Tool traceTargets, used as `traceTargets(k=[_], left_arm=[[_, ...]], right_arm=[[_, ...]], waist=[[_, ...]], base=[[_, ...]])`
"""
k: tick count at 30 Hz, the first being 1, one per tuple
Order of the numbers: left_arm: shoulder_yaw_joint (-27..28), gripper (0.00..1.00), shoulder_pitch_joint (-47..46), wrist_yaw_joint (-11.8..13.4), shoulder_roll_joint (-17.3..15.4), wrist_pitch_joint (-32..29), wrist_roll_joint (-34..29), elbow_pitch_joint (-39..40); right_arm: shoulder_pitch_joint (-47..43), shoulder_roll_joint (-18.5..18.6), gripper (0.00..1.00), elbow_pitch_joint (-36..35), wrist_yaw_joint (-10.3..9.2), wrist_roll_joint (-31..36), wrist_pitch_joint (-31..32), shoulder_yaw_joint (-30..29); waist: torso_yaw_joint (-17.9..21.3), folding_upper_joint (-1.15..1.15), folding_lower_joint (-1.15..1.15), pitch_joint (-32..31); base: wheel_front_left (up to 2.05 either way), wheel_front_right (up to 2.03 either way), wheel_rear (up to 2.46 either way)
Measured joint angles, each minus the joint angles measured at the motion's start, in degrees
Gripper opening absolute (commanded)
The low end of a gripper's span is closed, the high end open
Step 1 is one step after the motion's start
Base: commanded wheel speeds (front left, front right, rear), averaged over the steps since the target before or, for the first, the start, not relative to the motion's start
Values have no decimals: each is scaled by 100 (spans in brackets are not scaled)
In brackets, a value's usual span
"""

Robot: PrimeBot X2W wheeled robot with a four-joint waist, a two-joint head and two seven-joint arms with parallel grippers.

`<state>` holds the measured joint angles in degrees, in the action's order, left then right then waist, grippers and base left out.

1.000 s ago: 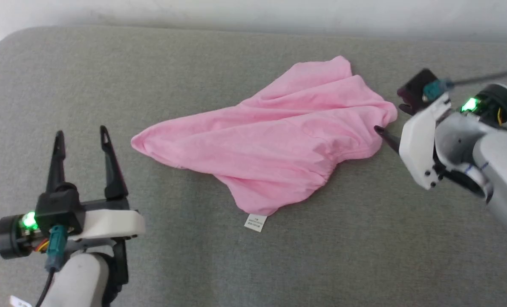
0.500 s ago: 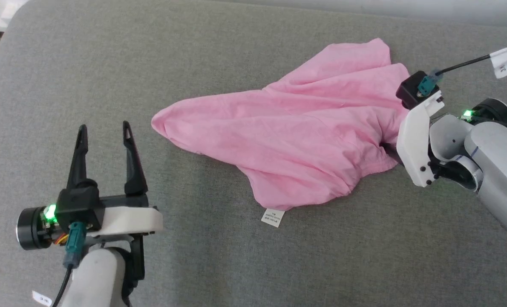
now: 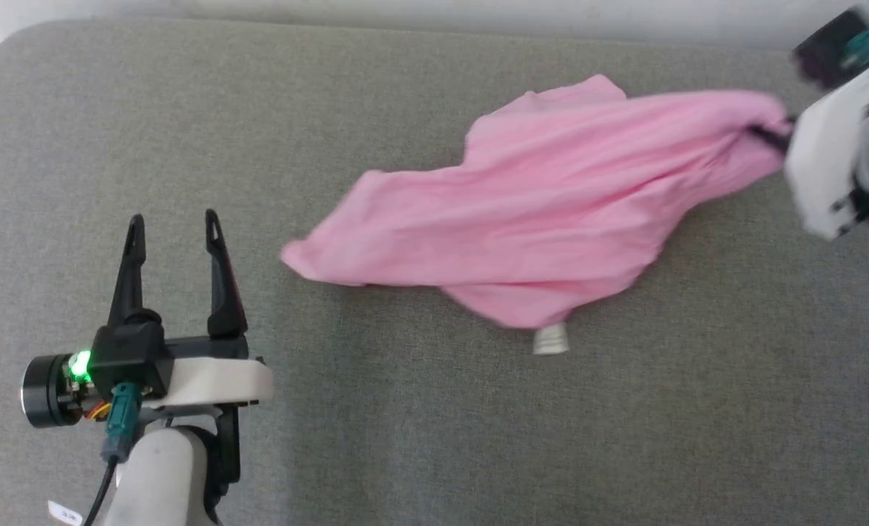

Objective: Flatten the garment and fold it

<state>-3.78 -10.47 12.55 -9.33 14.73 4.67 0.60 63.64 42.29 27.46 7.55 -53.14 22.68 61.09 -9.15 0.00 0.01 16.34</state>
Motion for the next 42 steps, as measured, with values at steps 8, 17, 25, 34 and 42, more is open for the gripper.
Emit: traceTargets(k=[8,17,25,34,42], left_arm=[[-97,100,-268,-151,223,0,-176,56],[-208,100,-638,-200,431,0,-226,60],[-130,100,-669,-236,443,0,-277,-20],[112,100,-242,-242,304,0,-278,-132],[232,100,83,-243,210,0,-296,-148]], right_arm=[[734,100,0,684,-1,40,363,-210],[932,-862,0,2160,-1,367,218,-109],[1034,-869,100,2377,-24,363,4,213],[1038,-400,100,1073,-2,259,-603,667],[987,469,100,-1093,-1,-278,22,1001]], waist=[[-75,0,-1,317],[-415,0,-2,987],[-591,0,-2,1197],[-405,0,-1,765],[-35,0,0,172]], base=[[0,0,0],[0,0,0],[0,0,0],[0,0,0],[0,0,0]])
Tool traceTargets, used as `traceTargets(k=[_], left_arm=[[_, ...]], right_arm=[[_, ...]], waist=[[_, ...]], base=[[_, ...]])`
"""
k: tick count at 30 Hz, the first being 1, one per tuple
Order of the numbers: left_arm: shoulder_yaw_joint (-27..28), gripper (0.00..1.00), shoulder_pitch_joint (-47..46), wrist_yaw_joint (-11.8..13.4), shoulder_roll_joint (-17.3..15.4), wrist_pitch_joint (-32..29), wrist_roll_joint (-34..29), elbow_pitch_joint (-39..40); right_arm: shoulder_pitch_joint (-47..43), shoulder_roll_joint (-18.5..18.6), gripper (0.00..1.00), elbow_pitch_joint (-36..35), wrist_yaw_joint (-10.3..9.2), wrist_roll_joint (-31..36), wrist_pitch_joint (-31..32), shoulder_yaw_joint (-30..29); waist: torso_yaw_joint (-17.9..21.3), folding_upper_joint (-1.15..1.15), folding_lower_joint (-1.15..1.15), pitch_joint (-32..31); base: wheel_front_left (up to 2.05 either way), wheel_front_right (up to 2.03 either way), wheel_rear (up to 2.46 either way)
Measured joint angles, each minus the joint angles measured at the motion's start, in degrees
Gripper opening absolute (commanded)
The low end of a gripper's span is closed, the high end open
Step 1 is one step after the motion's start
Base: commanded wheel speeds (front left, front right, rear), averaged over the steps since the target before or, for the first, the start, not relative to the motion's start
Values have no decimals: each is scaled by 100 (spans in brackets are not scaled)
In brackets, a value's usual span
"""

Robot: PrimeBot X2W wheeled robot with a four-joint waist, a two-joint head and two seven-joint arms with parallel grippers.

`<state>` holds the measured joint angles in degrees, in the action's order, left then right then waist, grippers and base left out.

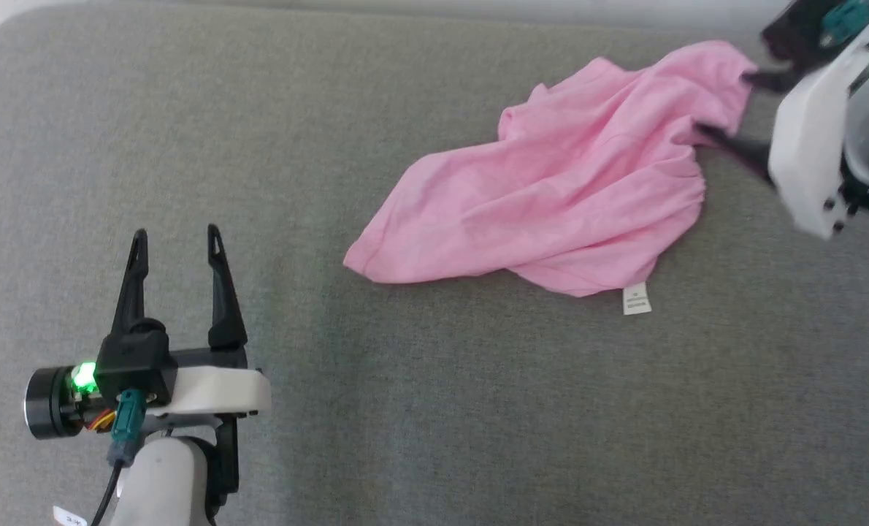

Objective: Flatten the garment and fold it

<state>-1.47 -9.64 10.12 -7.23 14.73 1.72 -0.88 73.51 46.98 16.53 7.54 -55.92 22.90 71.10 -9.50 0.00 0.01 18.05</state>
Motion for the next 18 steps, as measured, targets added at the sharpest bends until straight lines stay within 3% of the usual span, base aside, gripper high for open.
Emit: traceTargets(k=[5,9,13,18], left_arm=[[4,100,44,-8,-9,0,-18,0],[-15,100,44,-49,-3,0,-26,19],[-41,100,37,-49,5,1,-31,51],[-97,100,-53,-49,63,0,-32,49]], right_arm=[[-382,277,100,-1038,0,-353,759,153],[-701,358,100,-1337,0,-321,1152,179],[-945,208,100,-1299,0,-127,1327,201],[-1170,-249,100,-920,0,185,1333,214]], waist=[[159,0,0,-281],[221,0,1,-352],[199,0,0,-254],[100,0,-1,-32]], base=[[0,0,0],[0,0,0],[0,0,0],[0,0,0]])
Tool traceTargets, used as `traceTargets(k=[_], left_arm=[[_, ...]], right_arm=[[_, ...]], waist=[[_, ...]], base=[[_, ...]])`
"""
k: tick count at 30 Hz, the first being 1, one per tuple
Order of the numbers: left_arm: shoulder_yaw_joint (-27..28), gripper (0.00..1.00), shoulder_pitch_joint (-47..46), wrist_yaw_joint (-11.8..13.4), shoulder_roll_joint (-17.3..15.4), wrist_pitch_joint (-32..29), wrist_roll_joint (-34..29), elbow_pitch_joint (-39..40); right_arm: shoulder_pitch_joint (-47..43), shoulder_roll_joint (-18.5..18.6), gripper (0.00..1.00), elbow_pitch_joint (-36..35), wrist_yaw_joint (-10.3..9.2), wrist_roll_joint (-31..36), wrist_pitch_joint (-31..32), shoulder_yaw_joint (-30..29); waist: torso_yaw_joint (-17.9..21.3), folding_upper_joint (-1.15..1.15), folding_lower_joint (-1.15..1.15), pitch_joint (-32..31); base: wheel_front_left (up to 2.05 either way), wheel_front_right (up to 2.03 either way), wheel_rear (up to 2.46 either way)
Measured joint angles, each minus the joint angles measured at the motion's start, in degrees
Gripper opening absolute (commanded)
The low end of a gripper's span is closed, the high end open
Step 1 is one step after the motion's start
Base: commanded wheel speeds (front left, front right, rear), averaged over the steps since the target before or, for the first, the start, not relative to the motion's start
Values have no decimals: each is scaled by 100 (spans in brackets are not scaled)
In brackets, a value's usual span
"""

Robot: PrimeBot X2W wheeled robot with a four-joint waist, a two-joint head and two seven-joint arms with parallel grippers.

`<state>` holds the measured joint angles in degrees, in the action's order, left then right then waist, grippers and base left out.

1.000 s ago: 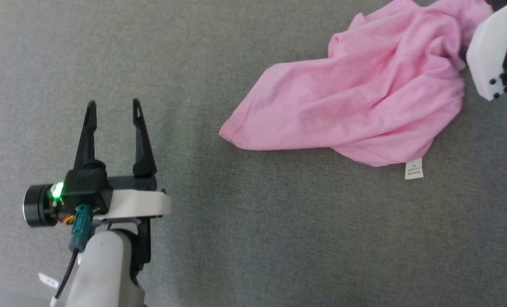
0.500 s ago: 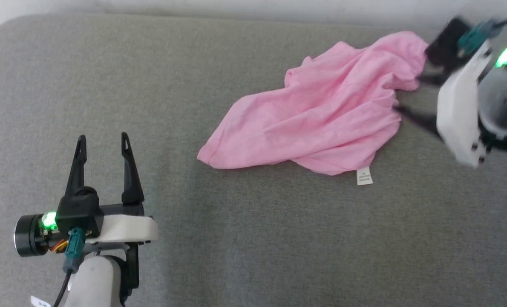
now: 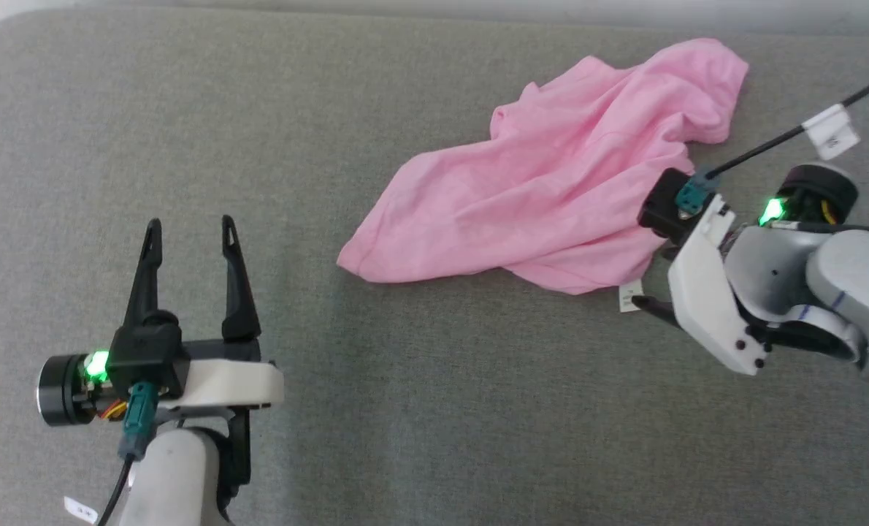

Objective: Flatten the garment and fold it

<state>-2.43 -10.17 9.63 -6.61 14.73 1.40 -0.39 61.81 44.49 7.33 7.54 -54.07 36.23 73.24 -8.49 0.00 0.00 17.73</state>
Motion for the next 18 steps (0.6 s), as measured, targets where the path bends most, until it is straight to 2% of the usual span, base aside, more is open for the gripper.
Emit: traceTargets(k=[2,5,7,11,12,13,18], left_arm=[[-29,100,-66,0,24,0,0,-1],[-63,100,-136,1,67,0,0,-2],[-80,100,-190,2,78,0,0,-4],[-100,100,-204,8,98,0,0,-9],[-103,100,-204,11,100,0,0,-10],[-99,100,-204,27,100,0,-1,-18],[-84,100,-195,57,96,0,-8,-68]], right_arm=[[-83,-180,100,174,0,26,7,-1],[-231,-374,100,357,0,442,105,-4],[-310,-439,100,438,4,697,112,-60],[-338,-470,100,523,15,806,51,-169],[-339,-471,71,524,15,833,46,-188],[-339,-469,0,522,18,859,-24,-201],[-356,-450,0,444,8,1073,-443,-143]], waist=[[-44,0,0,95],[-120,0,0,237],[-173,0,0,318],[-260,0,1,450],[-272,0,2,474],[-278,0,1,493],[-237,0,-1,429]], base=[[0,0,0],[0,0,0],[0,0,0],[0,0,0],[0,0,0],[0,0,0],[0,0,0]])
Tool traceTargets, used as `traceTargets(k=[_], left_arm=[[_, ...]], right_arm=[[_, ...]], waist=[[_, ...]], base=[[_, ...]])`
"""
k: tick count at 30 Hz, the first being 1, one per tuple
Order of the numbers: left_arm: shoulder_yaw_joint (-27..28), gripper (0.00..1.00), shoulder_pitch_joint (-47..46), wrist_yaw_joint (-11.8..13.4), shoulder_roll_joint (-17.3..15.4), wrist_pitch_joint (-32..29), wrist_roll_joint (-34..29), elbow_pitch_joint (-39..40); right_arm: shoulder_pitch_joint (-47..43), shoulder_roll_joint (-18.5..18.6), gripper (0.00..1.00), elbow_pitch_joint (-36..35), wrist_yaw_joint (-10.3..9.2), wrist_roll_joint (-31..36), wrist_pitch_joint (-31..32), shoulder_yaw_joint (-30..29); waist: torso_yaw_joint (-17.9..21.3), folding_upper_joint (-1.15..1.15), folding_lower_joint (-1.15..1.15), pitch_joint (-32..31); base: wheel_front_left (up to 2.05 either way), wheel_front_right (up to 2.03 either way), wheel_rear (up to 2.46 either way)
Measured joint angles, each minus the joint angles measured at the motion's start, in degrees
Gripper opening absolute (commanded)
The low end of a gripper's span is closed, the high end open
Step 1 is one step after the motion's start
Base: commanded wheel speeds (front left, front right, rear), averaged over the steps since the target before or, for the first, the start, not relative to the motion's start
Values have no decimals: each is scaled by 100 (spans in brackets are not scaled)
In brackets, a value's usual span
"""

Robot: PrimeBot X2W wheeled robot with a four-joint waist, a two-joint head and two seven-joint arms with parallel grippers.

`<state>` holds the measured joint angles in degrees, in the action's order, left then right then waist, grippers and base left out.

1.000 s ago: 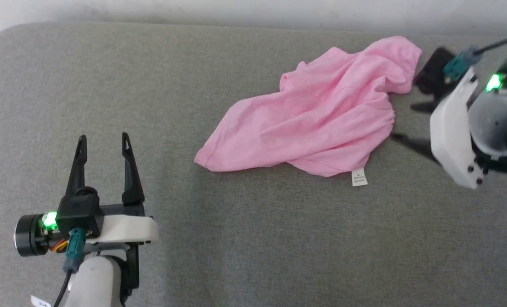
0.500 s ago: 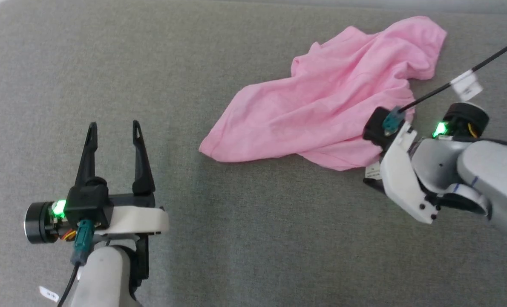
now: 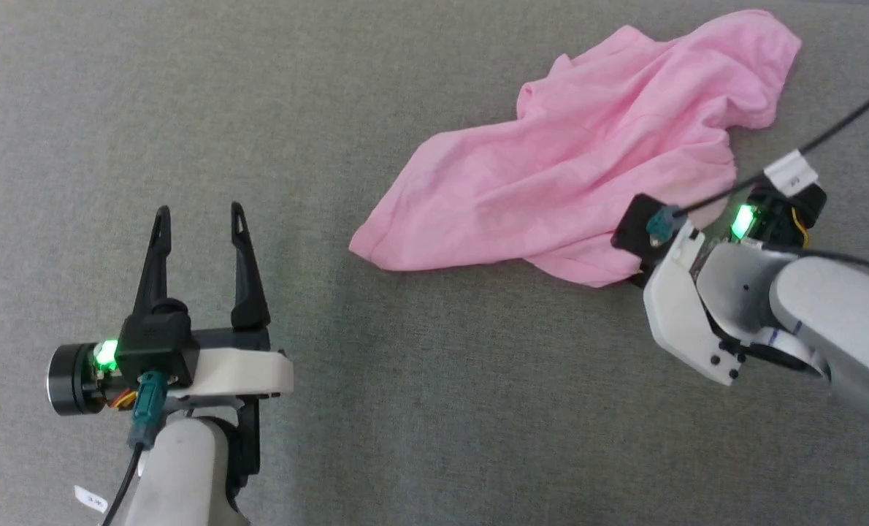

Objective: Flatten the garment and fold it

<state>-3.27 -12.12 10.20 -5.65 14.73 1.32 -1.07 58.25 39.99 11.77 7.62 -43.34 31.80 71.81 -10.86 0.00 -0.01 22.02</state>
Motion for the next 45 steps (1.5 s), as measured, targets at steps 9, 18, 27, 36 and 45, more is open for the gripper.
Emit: traceTargets(k=[9,18,27,36,45], left_arm=[[56,100,310,2,-64,0,-2,-67],[54,100,524,0,-131,0,-2,-58],[-59,100,527,-9,-167,0,-96,-157],[-93,100,670,-213,-543,0,-142,-156],[-438,100,-52,-955,-1102,-138,-196,-617]], right_arm=[[-475,864,0,-1346,-8,180,-417,146],[-1677,1778,0,-2198,-8,-74,-143,138],[-2367,1188,100,-1092,1,-160,-893,-19],[-2849,1107,100,-1469,-1,-59,-1894,-1427],[-4206,552,100,-2052,-1,653,-2704,-3893]], waist=[[244,0,1,-514],[582,0,2,-923],[656,0,2,-985],[821,0,2,-1400],[1109,0,1,-1553]], base=[[0,0,0],[0,0,0],[0,0,0],[0,0,0],[0,0,0]])
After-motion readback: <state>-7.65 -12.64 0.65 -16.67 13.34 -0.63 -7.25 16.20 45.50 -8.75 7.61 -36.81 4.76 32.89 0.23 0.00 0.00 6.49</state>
